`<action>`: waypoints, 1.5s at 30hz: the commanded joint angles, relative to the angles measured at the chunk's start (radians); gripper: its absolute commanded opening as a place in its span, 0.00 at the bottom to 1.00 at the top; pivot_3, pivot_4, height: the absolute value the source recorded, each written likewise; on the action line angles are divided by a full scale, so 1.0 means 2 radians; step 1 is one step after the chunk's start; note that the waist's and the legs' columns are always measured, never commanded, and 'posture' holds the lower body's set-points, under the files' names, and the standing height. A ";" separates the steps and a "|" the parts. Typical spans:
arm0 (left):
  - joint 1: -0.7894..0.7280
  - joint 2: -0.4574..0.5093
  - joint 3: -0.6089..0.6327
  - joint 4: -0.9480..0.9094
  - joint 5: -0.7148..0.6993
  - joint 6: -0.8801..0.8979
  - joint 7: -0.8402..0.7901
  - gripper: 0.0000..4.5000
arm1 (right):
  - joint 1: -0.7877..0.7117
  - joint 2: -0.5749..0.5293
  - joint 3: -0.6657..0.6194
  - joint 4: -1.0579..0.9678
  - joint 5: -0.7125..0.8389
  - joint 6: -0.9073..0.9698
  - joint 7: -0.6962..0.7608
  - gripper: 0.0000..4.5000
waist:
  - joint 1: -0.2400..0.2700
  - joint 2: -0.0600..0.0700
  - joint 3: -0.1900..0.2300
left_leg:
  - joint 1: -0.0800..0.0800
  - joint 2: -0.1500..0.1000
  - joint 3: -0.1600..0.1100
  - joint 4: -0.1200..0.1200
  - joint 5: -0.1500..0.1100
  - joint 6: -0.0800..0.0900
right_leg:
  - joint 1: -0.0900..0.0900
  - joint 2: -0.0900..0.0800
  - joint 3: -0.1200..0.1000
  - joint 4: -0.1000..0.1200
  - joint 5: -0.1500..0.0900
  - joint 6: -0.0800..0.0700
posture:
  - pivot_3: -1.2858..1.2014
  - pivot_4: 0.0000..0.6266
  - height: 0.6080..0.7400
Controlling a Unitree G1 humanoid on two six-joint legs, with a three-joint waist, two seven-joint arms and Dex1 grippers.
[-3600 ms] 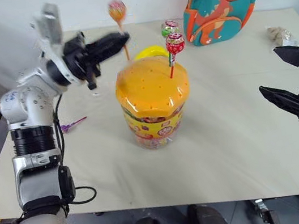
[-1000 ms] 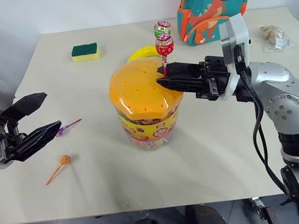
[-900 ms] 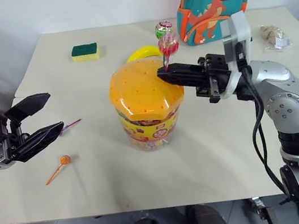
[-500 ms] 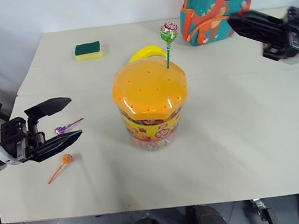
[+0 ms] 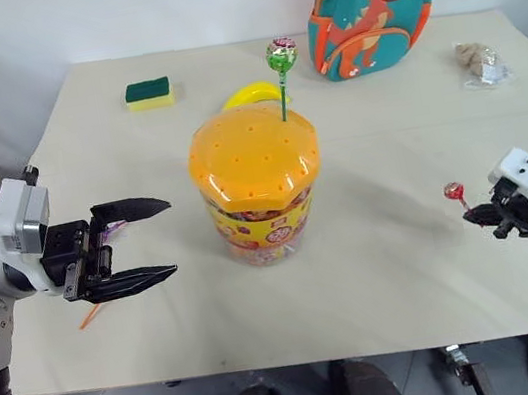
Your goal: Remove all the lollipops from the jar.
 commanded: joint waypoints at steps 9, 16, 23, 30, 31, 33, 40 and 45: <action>-0.008 0.008 0.023 0.007 -0.005 -0.003 0.008 1.00 | -0.001 -0.001 -0.094 0.028 0.021 -0.117 0.069 0.87 | 0.005 0.000 0.000 | 0.000 0.000 0.000 0.000 0.000 0.000 | 0.000 0.001 0.000 0.000 0.000 0.000 | 0.52 0.24 1.00; -0.007 0.000 0.082 0.042 -0.051 0.031 0.041 1.00 | -0.110 0.076 -0.131 -0.054 0.164 -0.151 0.133 0.99 | -0.001 0.000 0.000 | 0.001 0.001 0.000 0.000 0.000 0.000 | 0.001 0.002 -0.001 0.000 0.000 0.000 | 0.52 0.24 1.00; 0.015 -0.014 0.092 0.033 -0.051 0.030 0.061 1.00 | -0.253 0.172 -0.035 -0.106 0.203 -0.051 0.054 0.99 | -0.001 0.000 0.000 | 0.000 0.001 -0.001 0.000 0.000 -0.001 | 0.000 0.000 0.000 0.000 0.000 0.000 | 0.52 0.24 1.00; 0.013 -0.020 0.090 0.026 -0.051 0.024 0.070 1.00 | -0.344 0.234 0.012 -0.085 0.206 0.015 -0.002 0.99 | 0.002 0.000 0.000 | -0.001 -0.001 -0.003 0.000 0.000 0.000 | 0.000 0.000 -0.001 0.000 0.000 0.000 | 0.52 0.24 1.00; 0.013 -0.021 0.090 0.025 -0.050 0.023 0.070 1.00 | -0.351 0.241 0.015 -0.082 0.203 0.016 -0.006 0.91 | 0.000 0.000 0.000 | -0.001 -0.001 -0.003 0.000 0.000 0.000 | 0.000 0.000 -0.001 0.000 0.000 0.000 | 0.52 0.24 1.00; 0.014 -0.022 0.091 0.021 -0.052 0.023 0.072 1.00 | -0.362 0.248 0.017 -0.080 0.210 0.028 -0.005 0.79 | -0.001 0.000 0.000 | -0.001 -0.001 -0.003 0.000 0.000 0.000 | 0.000 0.000 -0.001 0.001 0.000 0.000 | 0.52 0.24 1.00; 0.006 -0.025 0.088 0.019 -0.051 0.019 0.072 1.00 | -0.377 0.257 -0.010 -0.066 0.232 0.036 0.003 0.26 | -0.003 0.000 0.000 | -0.001 -0.001 -0.002 0.000 0.000 0.000 | 0.000 0.001 -0.001 0.001 0.000 0.000 | 0.52 0.24 1.00; -0.013 -0.033 0.072 0.022 -0.049 0.016 0.070 1.00 | -0.382 0.262 -0.061 -0.053 0.271 0.019 0.022 0.00 | -0.002 0.000 0.000 | -0.001 -0.001 -0.002 0.000 0.000 0.000 | 0.000 0.001 -0.001 0.001 0.000 0.000 | 0.52 0.24 1.00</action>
